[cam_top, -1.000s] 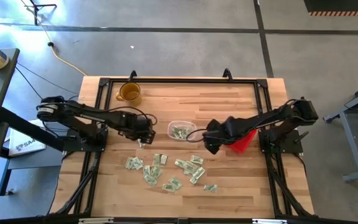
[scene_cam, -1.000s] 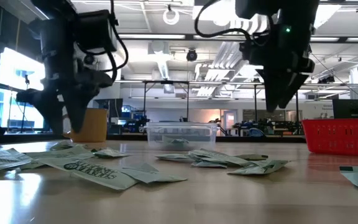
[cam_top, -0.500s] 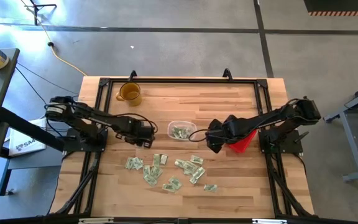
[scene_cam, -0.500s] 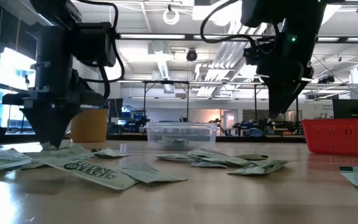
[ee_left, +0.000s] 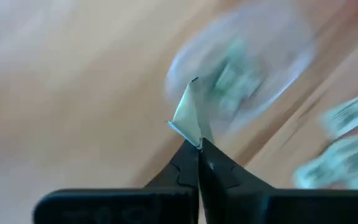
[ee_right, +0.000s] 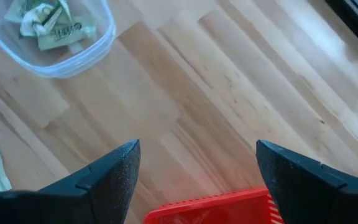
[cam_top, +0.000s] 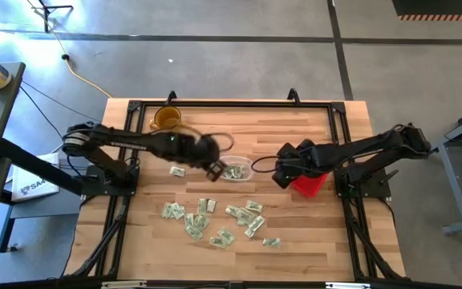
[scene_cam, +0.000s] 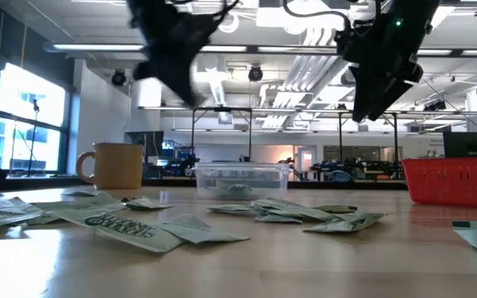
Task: Pick and place items into bin
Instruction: Put the white stevia packet into the transparent bin
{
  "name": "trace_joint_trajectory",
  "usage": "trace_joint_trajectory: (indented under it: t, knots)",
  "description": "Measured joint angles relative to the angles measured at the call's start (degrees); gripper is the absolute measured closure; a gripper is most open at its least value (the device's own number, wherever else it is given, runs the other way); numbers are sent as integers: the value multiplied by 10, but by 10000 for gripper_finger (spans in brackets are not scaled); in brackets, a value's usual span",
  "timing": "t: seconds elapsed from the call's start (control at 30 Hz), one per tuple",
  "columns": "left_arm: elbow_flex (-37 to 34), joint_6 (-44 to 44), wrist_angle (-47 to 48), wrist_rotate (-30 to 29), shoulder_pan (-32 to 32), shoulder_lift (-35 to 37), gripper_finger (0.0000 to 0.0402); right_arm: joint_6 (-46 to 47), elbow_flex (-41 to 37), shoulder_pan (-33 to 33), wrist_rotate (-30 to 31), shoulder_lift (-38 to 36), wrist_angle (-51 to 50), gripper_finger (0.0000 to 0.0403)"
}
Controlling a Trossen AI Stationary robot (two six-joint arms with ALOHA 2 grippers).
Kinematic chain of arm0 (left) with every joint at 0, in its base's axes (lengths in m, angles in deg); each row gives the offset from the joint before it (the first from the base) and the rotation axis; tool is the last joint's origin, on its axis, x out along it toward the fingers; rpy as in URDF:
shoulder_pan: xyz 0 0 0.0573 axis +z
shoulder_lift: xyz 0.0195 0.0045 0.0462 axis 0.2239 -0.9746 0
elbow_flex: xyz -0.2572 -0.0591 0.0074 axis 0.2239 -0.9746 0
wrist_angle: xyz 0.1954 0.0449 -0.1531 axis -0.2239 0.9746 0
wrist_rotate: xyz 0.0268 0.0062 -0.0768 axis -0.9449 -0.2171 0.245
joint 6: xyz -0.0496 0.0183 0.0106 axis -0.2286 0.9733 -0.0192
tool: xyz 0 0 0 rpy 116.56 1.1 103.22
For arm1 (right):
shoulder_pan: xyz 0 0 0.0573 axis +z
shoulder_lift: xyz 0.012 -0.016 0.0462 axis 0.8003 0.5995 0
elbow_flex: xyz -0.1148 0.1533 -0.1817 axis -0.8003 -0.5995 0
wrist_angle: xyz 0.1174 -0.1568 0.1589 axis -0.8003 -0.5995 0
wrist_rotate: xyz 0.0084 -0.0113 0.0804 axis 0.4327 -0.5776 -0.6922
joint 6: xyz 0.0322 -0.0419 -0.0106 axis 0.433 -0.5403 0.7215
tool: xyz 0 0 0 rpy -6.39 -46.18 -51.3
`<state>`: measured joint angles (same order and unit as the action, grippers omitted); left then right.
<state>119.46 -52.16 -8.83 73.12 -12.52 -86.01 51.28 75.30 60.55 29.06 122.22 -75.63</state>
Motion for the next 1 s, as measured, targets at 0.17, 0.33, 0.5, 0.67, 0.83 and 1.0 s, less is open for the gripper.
trace_joint_trajectory:
  t: [0.17, 0.33, 0.5, 0.67, 0.83, 1.0]
  knots:
    - [9, 159, -114, 119, 56, -53, 370, -2, 0, -8, -7, -5, -6, 91]
    - [13, 200, -131, 155, 65, -118, 255, 6, 0, -6, -17, 0, -8, 91]
    - [60, 183, 51, 201, 62, -112, 153, 14, 0, -6, -17, -1, -20, 91]
    - [39, 278, 225, 65, 43, -62, 129, -17, 0, -8, -6, -1, -14, 91]
    - [-48, 396, 219, 109, 52, -37, 127, -53, 0, -14, -3, -1, 7, 91]
    - [-134, 476, 169, 87, 52, -37, 127, -58, 0, -15, -4, -1, 12, 91]
